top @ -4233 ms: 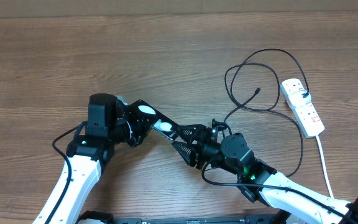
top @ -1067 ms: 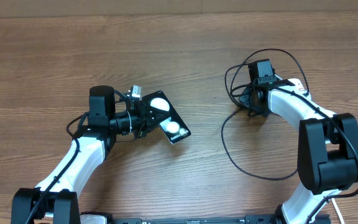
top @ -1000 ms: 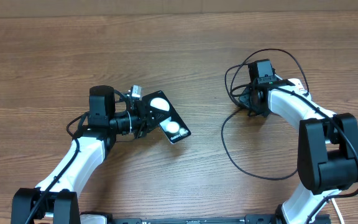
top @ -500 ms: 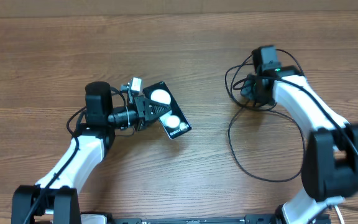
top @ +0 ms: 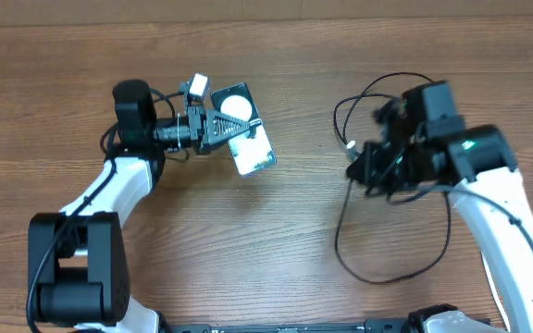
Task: Plug charger to phone and switch on socket
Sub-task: 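Grasp the USB-C plug with the right gripper and lift it, then bring the USB-C plug to the phone's bottom port held by left gripper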
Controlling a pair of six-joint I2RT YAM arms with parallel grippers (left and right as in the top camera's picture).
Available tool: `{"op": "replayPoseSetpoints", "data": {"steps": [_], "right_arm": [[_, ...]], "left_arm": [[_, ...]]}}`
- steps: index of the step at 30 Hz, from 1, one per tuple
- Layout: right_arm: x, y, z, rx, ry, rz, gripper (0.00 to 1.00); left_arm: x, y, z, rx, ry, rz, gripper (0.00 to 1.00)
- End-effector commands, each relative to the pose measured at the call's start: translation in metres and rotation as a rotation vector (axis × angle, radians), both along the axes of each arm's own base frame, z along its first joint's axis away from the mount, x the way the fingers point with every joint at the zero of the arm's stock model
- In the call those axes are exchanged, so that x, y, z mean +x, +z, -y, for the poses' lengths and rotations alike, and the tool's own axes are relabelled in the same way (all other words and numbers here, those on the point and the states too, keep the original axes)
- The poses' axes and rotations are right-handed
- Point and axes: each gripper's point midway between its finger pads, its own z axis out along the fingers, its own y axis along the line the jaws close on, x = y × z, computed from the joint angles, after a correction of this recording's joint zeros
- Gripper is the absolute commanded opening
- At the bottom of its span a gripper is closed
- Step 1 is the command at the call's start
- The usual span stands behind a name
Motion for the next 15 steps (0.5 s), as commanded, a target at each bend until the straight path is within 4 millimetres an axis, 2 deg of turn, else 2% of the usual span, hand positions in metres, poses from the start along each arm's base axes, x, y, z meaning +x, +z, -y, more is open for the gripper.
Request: {"op": "replayPoseSetpoints", "data": {"steps": [1, 2, 5, 9, 15], "right_arm": [[-0.042, -0.006, -0.038, 0.044, 0.169, -0.033, 0.04], [-0.053, -0.01, -0.049, 0.05, 0.192, -0.045, 0.04], [-0.065, -0.017, -0.073, 0.078, 0.23, -0.039, 0.04], [-0.077, -0.012, -0.115, 0.232, 0.352, 0.0, 0.04], [-0.067, -0.01, -0.129, 0.285, 0.333, 0.043, 0.04]], "left_arm": [[0.003, 0.019, 0.002, -0.025, -0.062, 0.033, 0.04], [0.004, 0.02, 0.002, -0.025, -0.059, 0.026, 0.04], [0.005, 0.021, 0.002, -0.025, -0.056, 0.026, 0.04], [0.002, 0.021, 0.002, -0.029, -0.07, 0.026, 0.04], [-0.009, 0.027, 0.003, -0.051, -0.138, 0.051, 0.04]]}}
